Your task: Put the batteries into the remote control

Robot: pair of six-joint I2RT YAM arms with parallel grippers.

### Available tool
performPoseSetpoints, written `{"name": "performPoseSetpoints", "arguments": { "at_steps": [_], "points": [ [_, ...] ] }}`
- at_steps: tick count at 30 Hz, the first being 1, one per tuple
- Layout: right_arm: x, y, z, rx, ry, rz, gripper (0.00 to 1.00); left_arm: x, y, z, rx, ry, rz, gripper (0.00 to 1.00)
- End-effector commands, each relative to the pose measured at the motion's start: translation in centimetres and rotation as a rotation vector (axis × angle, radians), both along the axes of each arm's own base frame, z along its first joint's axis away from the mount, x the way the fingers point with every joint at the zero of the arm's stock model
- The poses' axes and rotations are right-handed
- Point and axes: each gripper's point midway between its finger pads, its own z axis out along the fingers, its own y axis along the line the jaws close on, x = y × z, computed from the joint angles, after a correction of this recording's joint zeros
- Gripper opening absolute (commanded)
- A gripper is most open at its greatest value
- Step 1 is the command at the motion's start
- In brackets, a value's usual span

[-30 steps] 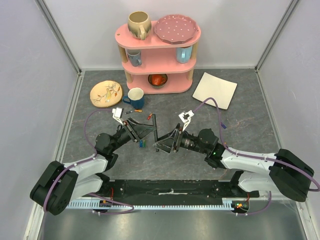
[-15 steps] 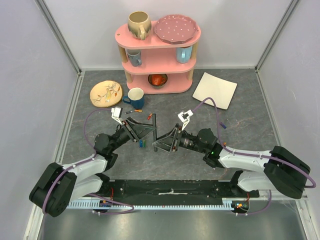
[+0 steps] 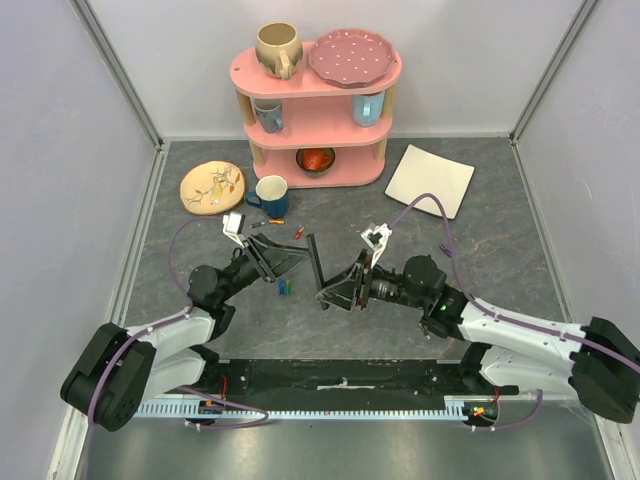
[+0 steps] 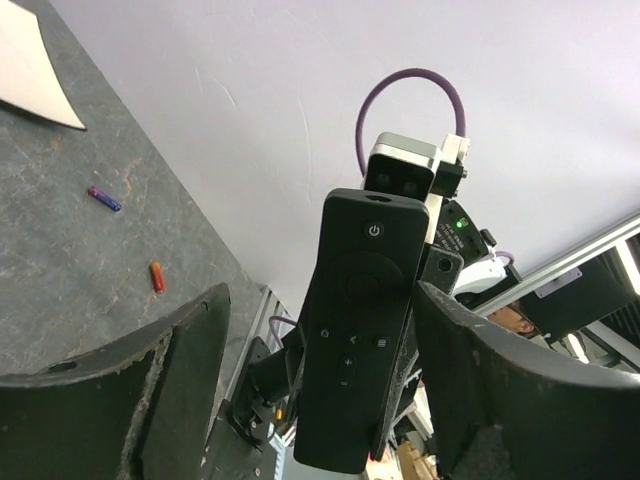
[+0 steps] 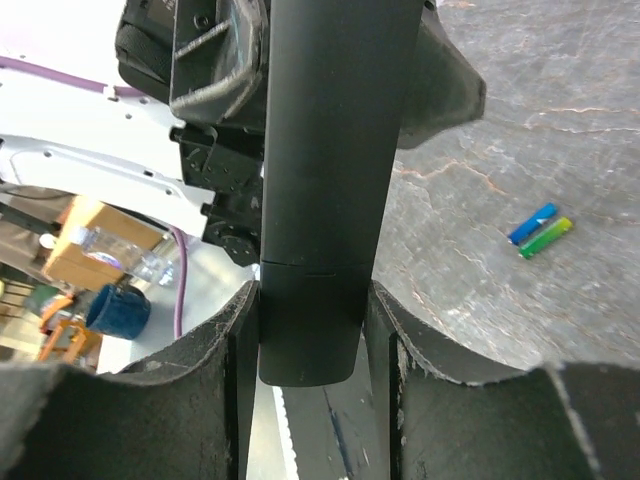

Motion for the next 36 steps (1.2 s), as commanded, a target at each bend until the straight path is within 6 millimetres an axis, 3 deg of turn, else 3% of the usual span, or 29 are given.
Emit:
{"name": "performPoseSetpoints", "arguments": {
  "at_steps": [1,7,8,11,12,14,15,16,18,20,23,31,36],
  "points": [
    [-0.3,-1.3,0.9,-0.116,-0.113,0.004,0.32,-0.7,1.1,5.6,-0.089,-0.206,0.028,0.81],
    [1.5,-4.7,0.0,-0.351,-0.187,-0.125,0.32,1.4,2.5,5.2,-0.016,-0.186,0.175,0.84],
    [2.0,-5.4,-0.1,-0.384,-0.191,-0.165,0.31,2.2,2.5,3.7,0.038,-0.142,0.204,0.84],
    [3.7,-7.6,-1.0,-0.515,-0.199,-0.270,0.32,3.5,3.2,2.9,0.131,-0.120,0.288,0.84],
    [3.8,-8.1,-1.4,-0.555,-0.197,-0.284,0.32,4.2,3.1,0.1,0.221,-0.015,0.296,0.83],
    [4.5,-8.7,-2.1,-0.617,-0.220,-0.309,0.33,5.0,3.3,-0.1,0.301,-0.026,0.326,0.78],
    [4.8,-9.1,-2.1,-0.648,-0.225,-0.334,0.33,5.0,3.2,-1.9,0.371,0.035,0.310,0.75],
    [5.1,-9.4,-2.3,-0.682,-0.244,-0.348,0.33,5.4,3.2,-1.3,0.393,0.032,0.329,0.71],
    [5.9,-10.0,-2.6,-0.758,-0.264,-0.403,0.33,5.2,2.4,-2.2,0.495,0.015,0.327,0.70],
    [6.1,-9.7,-3.1,-0.803,-0.281,-0.401,0.33,5.5,2.4,-2.5,0.580,0.008,0.372,0.70],
    [6.6,-9.3,-3.0,-0.823,-0.285,-0.414,0.33,4.4,0.1,-2.6,0.615,0.023,0.339,0.70],
    [7.5,-8.6,-3.2,-0.884,-0.251,-0.477,0.31,4.2,-2.0,-3.7,0.589,0.081,0.385,0.70],
    [7.2,-7.6,-3.2,-0.882,-0.245,-0.462,0.31,4.1,-3.0,-3.2,0.519,0.073,0.375,0.70]
  ]
}}
